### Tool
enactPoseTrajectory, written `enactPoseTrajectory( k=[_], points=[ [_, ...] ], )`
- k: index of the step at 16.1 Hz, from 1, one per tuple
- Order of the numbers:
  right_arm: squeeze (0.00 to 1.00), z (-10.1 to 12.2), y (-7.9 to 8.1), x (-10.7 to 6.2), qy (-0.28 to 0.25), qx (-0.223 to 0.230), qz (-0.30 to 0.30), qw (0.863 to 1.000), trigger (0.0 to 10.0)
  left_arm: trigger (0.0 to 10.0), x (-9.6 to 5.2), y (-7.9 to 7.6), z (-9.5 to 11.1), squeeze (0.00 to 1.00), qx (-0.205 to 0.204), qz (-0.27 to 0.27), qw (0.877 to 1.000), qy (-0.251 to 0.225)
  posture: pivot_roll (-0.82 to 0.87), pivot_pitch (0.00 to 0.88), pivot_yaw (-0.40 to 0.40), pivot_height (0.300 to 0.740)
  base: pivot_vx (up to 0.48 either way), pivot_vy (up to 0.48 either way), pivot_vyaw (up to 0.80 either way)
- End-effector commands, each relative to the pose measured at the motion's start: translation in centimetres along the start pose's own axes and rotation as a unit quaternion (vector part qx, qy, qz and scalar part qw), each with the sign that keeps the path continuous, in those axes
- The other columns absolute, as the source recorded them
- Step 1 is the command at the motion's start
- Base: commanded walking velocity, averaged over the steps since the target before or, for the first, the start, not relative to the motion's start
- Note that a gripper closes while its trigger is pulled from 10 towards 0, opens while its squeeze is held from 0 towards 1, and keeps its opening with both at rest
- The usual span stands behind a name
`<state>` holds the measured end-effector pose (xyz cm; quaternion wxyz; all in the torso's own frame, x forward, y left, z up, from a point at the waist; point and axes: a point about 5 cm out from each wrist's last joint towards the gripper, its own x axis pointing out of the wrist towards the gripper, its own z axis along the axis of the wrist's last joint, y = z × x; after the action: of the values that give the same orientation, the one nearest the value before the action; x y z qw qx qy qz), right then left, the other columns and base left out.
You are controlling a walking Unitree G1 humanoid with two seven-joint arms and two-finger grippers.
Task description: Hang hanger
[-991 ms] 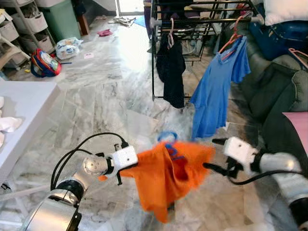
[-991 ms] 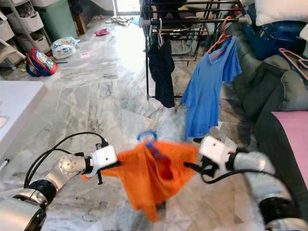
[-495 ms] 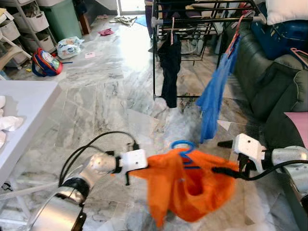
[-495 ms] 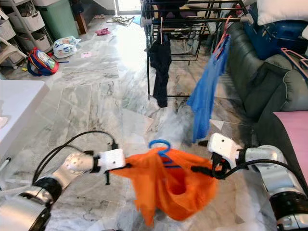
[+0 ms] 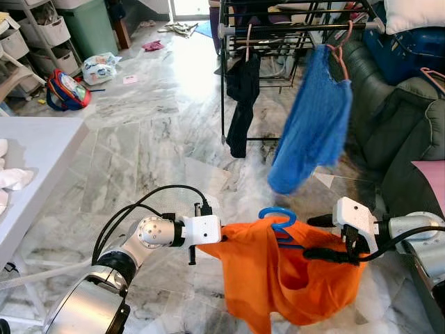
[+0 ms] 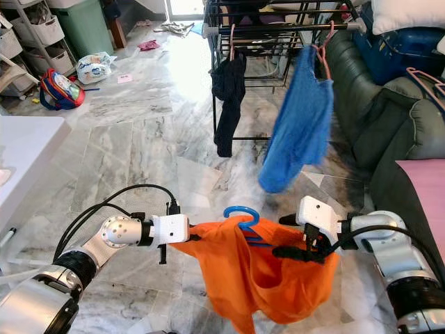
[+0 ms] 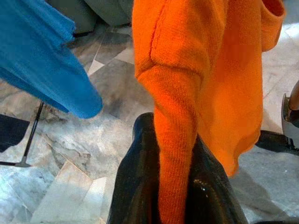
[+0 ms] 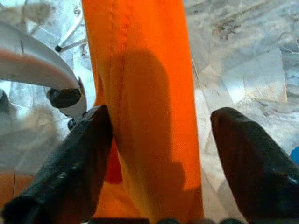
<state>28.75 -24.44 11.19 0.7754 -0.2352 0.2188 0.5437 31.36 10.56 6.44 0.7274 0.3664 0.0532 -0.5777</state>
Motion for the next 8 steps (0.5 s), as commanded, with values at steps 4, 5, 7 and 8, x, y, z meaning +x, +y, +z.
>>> enactPoseTrajectory(
  k=[4,5,7,8],
  points=[
    [0.00,-0.14,0.48,-0.21,0.002,0.008,0.022,1.000,0.0,10.0,0.00,0.87,0.77,0.00,0.018,0.003,1.000,-0.012,-0.07,0.100,0.058,0.740,0.000,0.000,0.00],
    [0.00,-0.14,0.54,-0.24,0.004,0.011,0.025,1.000,0.0,10.0,0.05,0.87,0.81,0.00,0.020,0.002,1.000,-0.012,-0.07,0.101,0.059,0.740,0.000,0.000,0.00],
    [0.00,-0.14,0.59,-0.31,0.005,0.013,0.029,0.999,0.0,10.0,0.08,0.85,0.82,0.00,0.021,0.001,1.000,-0.012,-0.07,0.103,0.060,0.740,0.000,0.000,0.00],
    [0.00,-0.07,0.52,-0.44,0.005,0.013,0.031,0.999,0.0,10.0,0.11,0.79,0.79,0.00,0.020,-0.001,1.000,-0.010,-0.08,0.104,0.061,0.740,0.000,0.000,0.00]
  ],
)
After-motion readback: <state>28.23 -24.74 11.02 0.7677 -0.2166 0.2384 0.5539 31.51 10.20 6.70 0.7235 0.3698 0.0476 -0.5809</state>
